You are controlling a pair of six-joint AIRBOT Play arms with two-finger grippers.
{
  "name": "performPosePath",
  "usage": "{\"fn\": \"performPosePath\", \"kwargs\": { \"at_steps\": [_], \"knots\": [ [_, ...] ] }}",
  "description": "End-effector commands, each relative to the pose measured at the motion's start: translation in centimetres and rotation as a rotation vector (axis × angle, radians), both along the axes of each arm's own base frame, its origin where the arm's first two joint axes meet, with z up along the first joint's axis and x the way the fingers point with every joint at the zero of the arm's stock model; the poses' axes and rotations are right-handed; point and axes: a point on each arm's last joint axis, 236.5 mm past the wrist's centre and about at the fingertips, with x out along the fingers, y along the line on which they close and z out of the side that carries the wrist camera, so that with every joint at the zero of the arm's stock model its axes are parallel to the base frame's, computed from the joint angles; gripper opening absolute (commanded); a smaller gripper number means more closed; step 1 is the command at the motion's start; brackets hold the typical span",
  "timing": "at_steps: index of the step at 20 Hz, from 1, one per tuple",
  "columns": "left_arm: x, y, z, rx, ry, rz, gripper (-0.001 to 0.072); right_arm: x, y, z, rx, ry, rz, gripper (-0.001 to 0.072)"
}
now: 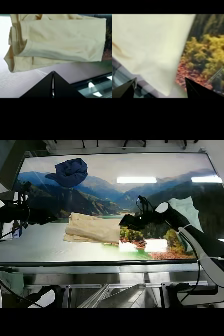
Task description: Fold the shirts.
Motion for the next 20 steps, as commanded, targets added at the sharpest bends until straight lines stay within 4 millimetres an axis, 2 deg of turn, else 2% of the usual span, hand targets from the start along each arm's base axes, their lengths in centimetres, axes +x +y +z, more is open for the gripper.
{"fn": "performPosePath", "kwargs": {
  "at_steps": [1, 5, 8, 12, 13, 14, 15, 18, 20],
  "knots": [
    [-1.1, -0.2, -1.8, -0.015, 0.056, 0.013, 0.0018, 0.8, -1.0, -4.1, -0.002, 0.020, -0.075, 0.0710],
    [-1.2, -0.3, -1.7, -0.024, 0.072, 0.033, 0.0018, 1.9, 2.4, -5.4, 0.182, 0.053, -0.123, 0.0706],
    [-1.3, -0.4, -1.7, -0.032, 0.089, 0.054, 0.0018, 2.6, 5.7, -4.0, 0.313, 0.030, -0.154, 0.0695],
    [-1.3, -0.4, -1.7, -0.033, 0.091, 0.059, 0.0018, 0.9, 8.6, -4.5, 0.307, 0.057, -0.134, 0.0691],
    [-1.3, -0.4, -1.7, -0.033, 0.091, 0.059, 0.0018, 0.8, 9.0, -4.6, 0.299, 0.051, -0.132, 0.0557],
    [-1.3, -0.4, -1.7, -0.033, 0.093, 0.057, 0.0018, 0.8, 9.2, -4.5, 0.296, 0.027, -0.115, 0.0267],
    [-1.4, -0.4, -1.7, -0.033, 0.094, 0.057, 0.0018, 0.9, 9.3, -4.0, 0.303, -0.011, -0.087, 0.0020],
    [-1.3, -0.3, -1.7, -0.032, 0.093, 0.056, 0.0018, 1.3, 7.8, 0.4, 0.354, -0.068, -0.046, 0.0019],
    [-1.4, -0.4, -1.7, -0.033, 0.094, 0.055, 0.0018, 1.6, 4.6, 3.7, 0.300, -0.119, -0.053, 0.0019]
  ]
}}
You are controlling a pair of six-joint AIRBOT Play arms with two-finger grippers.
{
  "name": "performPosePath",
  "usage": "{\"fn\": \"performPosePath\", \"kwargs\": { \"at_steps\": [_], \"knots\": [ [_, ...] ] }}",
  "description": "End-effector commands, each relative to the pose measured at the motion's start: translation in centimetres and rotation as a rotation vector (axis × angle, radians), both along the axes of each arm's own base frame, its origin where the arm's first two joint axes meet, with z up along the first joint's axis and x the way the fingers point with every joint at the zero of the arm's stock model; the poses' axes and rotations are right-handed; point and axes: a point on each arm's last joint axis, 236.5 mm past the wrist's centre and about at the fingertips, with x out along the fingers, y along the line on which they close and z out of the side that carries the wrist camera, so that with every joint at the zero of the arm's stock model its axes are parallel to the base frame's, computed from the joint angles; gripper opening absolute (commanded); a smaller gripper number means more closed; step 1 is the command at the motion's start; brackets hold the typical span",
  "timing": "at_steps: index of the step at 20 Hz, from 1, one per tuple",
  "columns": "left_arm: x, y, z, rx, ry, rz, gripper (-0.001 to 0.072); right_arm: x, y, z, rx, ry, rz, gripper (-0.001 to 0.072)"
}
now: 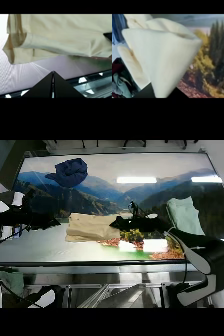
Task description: Fold the shirts.
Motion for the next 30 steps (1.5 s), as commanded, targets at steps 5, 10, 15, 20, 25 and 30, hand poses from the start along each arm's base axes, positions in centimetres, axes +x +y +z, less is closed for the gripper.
{"fn": "performPosePath", "kwargs": {
  "at_steps": [5, 10, 15, 20, 25, 30],
  "knots": [
    [-0.9, -0.4, 0.4, -0.009, 0.020, -0.023, 0.0018, -1.8, -11.6, 11.9, -0.204, -0.203, -0.144, 0.0019],
    [0.5, -1.0, 3.4, -0.032, -0.120, 0.017, 0.0018, -3.8, -15.3, 22.6, -0.152, -0.424, -0.332, 0.0020],
    [0.8, -2.0, 4.8, -0.082, -0.157, 0.024, 0.0018, -0.3, -19.2, 27.7, -0.158, -0.562, -0.495, 0.0019],
    [0.8, -1.9, 4.8, -0.077, -0.162, 0.017, 0.0018, 6.2, -24.9, 31.4, -0.255, -0.686, -0.574, 0.0019],
    [0.9, -1.9, 4.7, -0.066, -0.180, -0.009, 0.0018, 12.2, -31.1, 34.3, -0.329, -0.760, -0.617, 0.0020],
    [1.1, -1.6, 4.6, -0.053, -0.186, -0.001, 0.0018, 17.2, -37.2, 35.4, -0.379, -0.808, -0.664, 0.0020]
  ]
}}
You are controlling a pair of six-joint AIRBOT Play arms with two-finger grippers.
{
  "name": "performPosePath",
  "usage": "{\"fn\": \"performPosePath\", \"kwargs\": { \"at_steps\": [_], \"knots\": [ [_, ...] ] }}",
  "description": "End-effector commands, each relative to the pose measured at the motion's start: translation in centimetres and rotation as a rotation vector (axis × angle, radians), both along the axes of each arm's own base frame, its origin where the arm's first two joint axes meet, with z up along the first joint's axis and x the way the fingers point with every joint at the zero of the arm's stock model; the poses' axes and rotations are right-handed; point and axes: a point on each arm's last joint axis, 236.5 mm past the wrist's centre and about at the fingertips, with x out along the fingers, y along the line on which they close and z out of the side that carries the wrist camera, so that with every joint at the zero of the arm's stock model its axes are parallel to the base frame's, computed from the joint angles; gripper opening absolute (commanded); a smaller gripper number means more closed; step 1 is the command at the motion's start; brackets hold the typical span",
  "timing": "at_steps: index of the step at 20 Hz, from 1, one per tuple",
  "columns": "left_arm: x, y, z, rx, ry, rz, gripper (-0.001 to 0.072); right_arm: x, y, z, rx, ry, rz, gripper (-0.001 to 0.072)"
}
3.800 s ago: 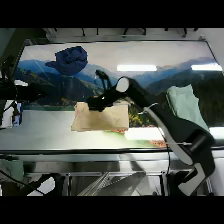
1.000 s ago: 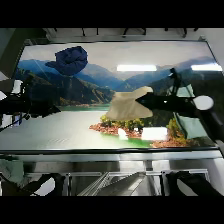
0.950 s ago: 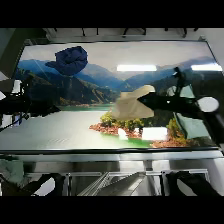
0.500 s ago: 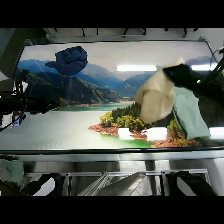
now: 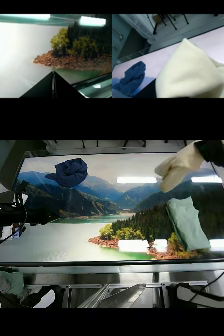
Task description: Fold the shirts.
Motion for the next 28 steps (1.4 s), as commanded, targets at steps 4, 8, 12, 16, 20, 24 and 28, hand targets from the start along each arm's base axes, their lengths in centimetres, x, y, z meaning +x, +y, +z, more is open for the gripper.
{"fn": "performPosePath", "kwargs": {
  "at_steps": [4, 8, 12, 16, 20, 24, 28],
  "knots": [
    [0.1, 0.0, 0.1, 0.002, -0.007, 0.000, 0.0018, 4.4, -7.8, -1.2, -0.023, -0.006, -0.087, 0.0020],
    [0.1, 0.0, 0.1, -0.001, -0.002, 0.008, 0.0018, 4.3, -8.9, -3.6, -0.016, 0.058, -0.068, 0.0020],
    [0.1, 0.0, 0.1, -0.001, -0.002, 0.008, 0.0018, 3.7, -9.3, -4.5, -0.014, 0.094, -0.049, 0.0020],
    [0.2, 0.1, 0.1, 0.000, -0.003, 0.009, 0.0018, 1.2, -8.9, -6.7, 0.026, 0.218, 0.033, 0.0020],
    [0.1, 0.1, 0.1, 0.005, -0.009, 0.000, 0.0018, -1.8, -11.0, -10.0, 0.084, 0.424, -0.008, 0.0020],
    [0.2, 0.1, 0.1, 0.008, -0.016, -0.006, 0.0018, -6.9, -13.7, -15.5, -0.018, 0.741, -0.105, 0.0020],
    [0.9, 0.4, 0.2, 0.024, -0.058, -0.007, 0.0018, -11.9, -15.5, -18.1, -0.058, 0.976, -0.217, 0.0020]
  ]
}}
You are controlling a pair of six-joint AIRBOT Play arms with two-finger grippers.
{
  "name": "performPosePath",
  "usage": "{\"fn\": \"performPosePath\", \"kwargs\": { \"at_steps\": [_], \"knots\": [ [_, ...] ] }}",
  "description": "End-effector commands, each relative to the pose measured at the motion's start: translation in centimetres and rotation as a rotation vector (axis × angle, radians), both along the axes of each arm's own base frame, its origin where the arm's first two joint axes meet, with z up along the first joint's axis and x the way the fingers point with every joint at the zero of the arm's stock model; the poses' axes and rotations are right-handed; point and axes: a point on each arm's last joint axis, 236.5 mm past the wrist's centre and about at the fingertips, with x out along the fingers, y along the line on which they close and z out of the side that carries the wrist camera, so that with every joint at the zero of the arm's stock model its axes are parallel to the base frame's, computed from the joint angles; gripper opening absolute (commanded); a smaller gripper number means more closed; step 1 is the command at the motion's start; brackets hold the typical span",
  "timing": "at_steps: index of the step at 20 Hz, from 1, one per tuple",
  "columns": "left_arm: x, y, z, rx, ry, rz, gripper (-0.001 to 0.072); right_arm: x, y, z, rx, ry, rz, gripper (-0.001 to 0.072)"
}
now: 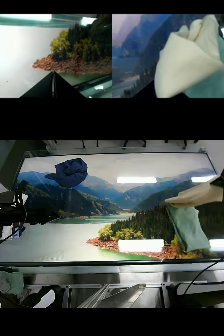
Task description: Fold the shirts.
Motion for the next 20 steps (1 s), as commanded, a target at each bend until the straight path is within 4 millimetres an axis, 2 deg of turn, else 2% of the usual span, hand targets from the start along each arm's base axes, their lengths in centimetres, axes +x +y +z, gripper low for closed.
{"fn": "performPosePath", "kwargs": {
  "at_steps": [1, 3, 7, 9, 12, 13, 14, 16, 18, 20],
  "knots": [
    [0.9, 0.3, 0.3, 0.015, -0.044, 0.009, 0.0018, -6.0, -1.6, -3.7, -0.039, 0.301, -0.095, 0.0020],
    [1.2, 0.4, 0.3, 0.019, -0.058, 0.012, 0.0018, -8.4, -1.1, -5.6, -0.007, 0.416, -0.126, 0.0020],
    [0.8, 0.3, 0.2, 0.024, -0.055, -0.012, 0.0018, -11.6, 0.1, -9.1, 0.040, 0.529, -0.207, 0.0019],
    [0.9, 0.3, 0.3, 0.025, -0.057, -0.011, 0.0018, -12.9, 0.8, -11.0, 0.053, 0.555, -0.223, 0.0020],
    [0.5, 0.2, 0.2, 0.021, -0.042, -0.023, 0.0018, -14.2, 0.7, -13.0, 0.029, 0.589, -0.222, 0.0031],
    [0.3, 0.1, 0.1, 0.020, -0.037, -0.027, 0.0018, -14.1, 0.6, -13.1, 0.022, 0.582, -0.217, 0.0245],
    [0.3, 0.1, 0.1, 0.020, -0.035, -0.028, 0.0018, -14.0, 0.6, -13.0, 0.010, 0.568, -0.192, 0.0720],
    [0.3, 0.1, 0.1, 0.017, -0.036, -0.027, 0.0018, -14.7, 1.1, -12.0, 0.006, 0.572, -0.161, 0.0699],
    [0.4, 0.1, 0.2, 0.018, -0.038, -0.025, 0.0018, -15.6, 1.0, -10.0, -0.020, 0.542, -0.174, 0.0698],
    [0.5, 0.2, 0.2, 0.020, -0.043, -0.021, 0.0018, -17.2, 0.6, -7.5, -0.076, 0.518, -0.226, 0.0697]
  ]
}}
